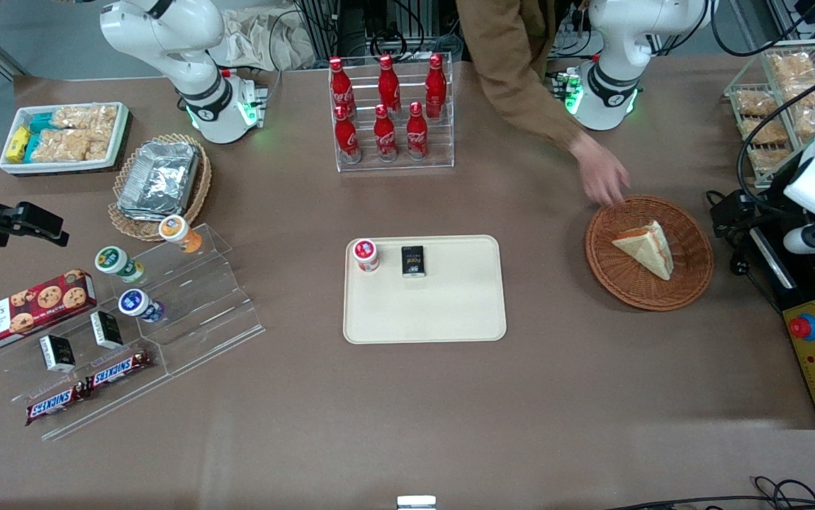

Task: Place sandwich from basket to tray
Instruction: 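Move the left gripper over the wicker basket toward the wrapped sandwich, then lower the left gripper onto the sandwich and close it on the wrapper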

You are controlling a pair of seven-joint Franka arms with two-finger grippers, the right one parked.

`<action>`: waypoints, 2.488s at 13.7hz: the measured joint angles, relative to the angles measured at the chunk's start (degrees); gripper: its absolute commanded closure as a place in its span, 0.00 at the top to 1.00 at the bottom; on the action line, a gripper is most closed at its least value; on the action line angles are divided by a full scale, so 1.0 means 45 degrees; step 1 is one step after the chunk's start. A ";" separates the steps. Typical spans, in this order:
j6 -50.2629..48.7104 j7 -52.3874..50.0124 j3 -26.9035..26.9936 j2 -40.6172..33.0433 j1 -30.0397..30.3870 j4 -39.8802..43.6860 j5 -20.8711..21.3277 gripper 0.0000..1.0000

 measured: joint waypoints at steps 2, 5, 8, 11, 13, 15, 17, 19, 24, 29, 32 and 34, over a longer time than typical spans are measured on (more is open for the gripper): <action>0.0000 0.0000 0.0000 0.0006 0.0001 0.0004 0.0000 1.00; -0.0247 -0.0493 0.0021 0.0016 0.0056 0.0002 0.0000 1.00; -0.0703 -0.3258 0.0069 -0.0037 0.0253 -0.0500 0.0001 1.00; 0.0911 -0.5782 0.0280 -0.0737 0.0402 -0.2929 0.0007 1.00; 0.2638 -0.6882 0.0518 -0.1472 0.0453 -0.5172 0.0007 1.00; 0.4378 -0.7898 0.0767 -0.1949 0.0492 -0.7227 0.0005 1.00; 0.5662 -0.9073 0.0995 -0.1972 0.0512 -0.8543 0.0004 1.00; 0.6627 -1.0076 0.1016 -0.1903 0.0509 -0.9475 -0.0005 1.00; 0.9060 -1.1583 0.1014 -0.1380 0.0508 -1.1263 -0.0056 1.00; 1.1074 -1.1558 0.1013 -0.0606 0.0508 -1.2816 -0.0079 0.95; 1.1558 -1.1539 0.1013 -0.0285 0.0508 -1.3059 -0.0086 0.00; 1.1603 -1.1539 0.1012 -0.0275 0.0505 -1.3058 -0.0087 0.00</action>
